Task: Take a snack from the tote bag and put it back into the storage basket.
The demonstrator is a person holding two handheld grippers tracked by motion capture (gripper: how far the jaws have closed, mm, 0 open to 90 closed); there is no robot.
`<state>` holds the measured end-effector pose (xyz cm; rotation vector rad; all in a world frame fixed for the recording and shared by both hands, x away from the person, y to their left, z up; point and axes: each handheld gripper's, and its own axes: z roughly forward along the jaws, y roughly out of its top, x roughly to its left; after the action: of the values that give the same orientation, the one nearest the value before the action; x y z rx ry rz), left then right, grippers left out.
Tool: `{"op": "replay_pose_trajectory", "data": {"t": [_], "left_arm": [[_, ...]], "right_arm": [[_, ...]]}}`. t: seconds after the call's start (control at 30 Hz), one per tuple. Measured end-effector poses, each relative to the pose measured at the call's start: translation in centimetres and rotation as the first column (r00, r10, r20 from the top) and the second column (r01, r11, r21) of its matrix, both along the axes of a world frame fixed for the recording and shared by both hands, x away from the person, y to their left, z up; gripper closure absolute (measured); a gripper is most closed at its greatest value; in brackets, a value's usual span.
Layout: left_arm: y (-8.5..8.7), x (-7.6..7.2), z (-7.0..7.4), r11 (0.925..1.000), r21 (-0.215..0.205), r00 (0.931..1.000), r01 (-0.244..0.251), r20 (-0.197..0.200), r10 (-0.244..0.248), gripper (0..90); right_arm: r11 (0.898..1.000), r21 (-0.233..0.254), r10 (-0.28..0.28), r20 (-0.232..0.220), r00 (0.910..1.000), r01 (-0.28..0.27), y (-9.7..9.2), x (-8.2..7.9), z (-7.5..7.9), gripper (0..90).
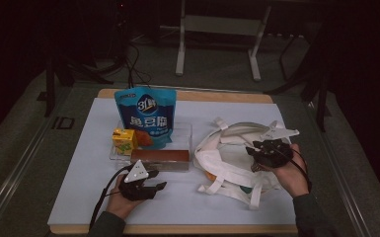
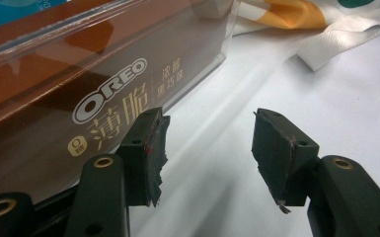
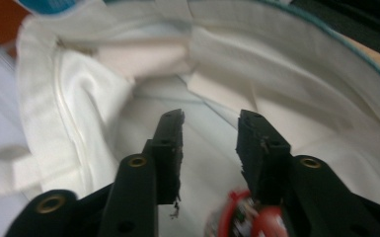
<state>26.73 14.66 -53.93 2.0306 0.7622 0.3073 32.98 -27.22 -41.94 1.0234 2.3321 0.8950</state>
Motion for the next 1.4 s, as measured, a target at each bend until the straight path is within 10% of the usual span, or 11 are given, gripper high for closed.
{"op": "replay_pose_trajectory", "data": {"t": [0.47,0.73,1.4], "left_arm": [[0.0,0.0,0.0,1.0,-0.001,1.0,-0.001,0.0,0.001,46.3],[0.0,0.0,0.0,1.0,0.0,1.0,0.0,0.0,0.0,46.3],[-0.1,0.0,0.0,1.0,0.004,1.0,0.0,0.0,0.0,46.3]], "right_arm": [[0.994,-0.109,0.0,-0.024,0.9997,-0.003,-2.2,-1.7,-1.4,88.5],[0.993,-0.121,-0.02,-0.034,0.9992,0.016,-2.9,-1.8,-1.7,55.3],[0.988,-0.017,-0.154,-0.105,0.9826,0.153,-5.0,0.1,-3.1,18.2]]}}
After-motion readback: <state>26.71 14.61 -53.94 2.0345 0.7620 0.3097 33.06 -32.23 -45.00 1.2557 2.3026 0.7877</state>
